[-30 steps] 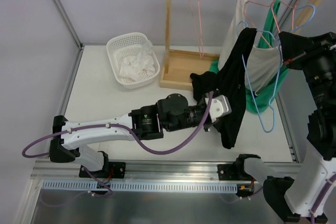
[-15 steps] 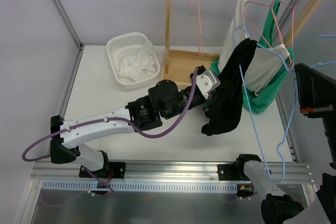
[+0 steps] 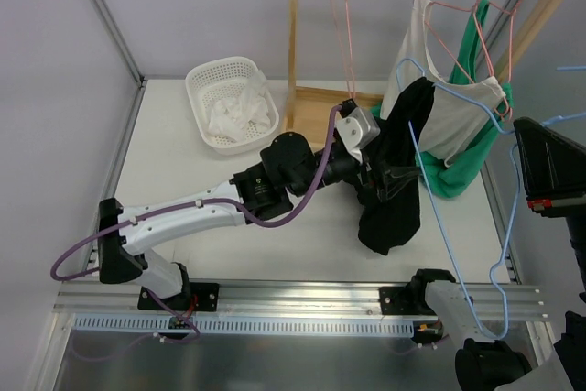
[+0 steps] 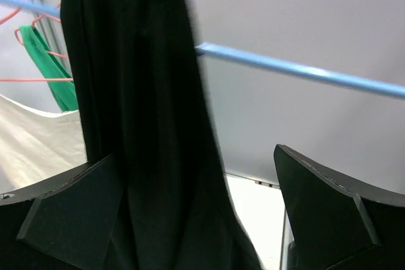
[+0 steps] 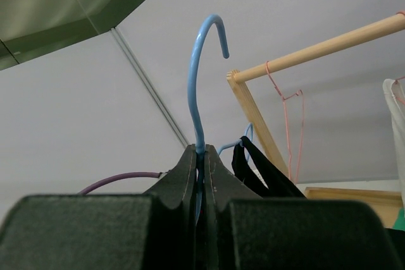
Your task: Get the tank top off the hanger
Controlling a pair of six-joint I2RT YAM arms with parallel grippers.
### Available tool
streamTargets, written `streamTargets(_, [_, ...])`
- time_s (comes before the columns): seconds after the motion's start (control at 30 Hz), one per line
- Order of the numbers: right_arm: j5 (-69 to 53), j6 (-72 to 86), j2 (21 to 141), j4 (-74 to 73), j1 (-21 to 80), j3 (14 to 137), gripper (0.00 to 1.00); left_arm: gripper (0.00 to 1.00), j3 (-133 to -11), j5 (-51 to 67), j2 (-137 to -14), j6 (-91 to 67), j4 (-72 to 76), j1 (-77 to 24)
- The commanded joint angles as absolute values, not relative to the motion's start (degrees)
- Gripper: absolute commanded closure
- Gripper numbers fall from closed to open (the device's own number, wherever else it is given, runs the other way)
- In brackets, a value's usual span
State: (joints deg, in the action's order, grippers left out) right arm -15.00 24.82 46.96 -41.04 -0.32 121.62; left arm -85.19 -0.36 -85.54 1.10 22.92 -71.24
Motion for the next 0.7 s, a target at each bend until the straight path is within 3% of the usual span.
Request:
streamTargets(0.0, [-16.2,28.1,47.7,-36.6,-0.1,123.7,1.00,0.01,-87.1,4.2,-88.2,-3.0,27.6,-69.2])
streamTargets(0.1, [-16.0,29.1,47.6,-36.6,-0.1,123.9,1.00,0.05,-88.1,4.7,-89.8,-3.0,27.6,-68.5])
streamTargets(0.2, [-16.0,29.7,48.2,-36.6,-0.1,125.2,1.00,0.53,-88.1,2.8,-90.4,-3.5,26.5,-67.3])
streamTargets(0.23, [-16.0,29.9,48.3,-36.6,-0.1,125.7,1.00,0.88,-88.0,0.3,-90.4,-3.7,26.3,-67.2])
streamTargets(0.27, [-16.1,30.1,48.3,-36.6,-0.1,125.7,1.00,1.00,-87.9,-2.1,-90.4,-3.9,25.4,-67.0])
streamTargets(0.67, [-20.2,32.7,43.0,-41.1,-0.1,120.2,1.00,1.00,-91.1,-5.9,-84.6,1.1,21.3,-62.1])
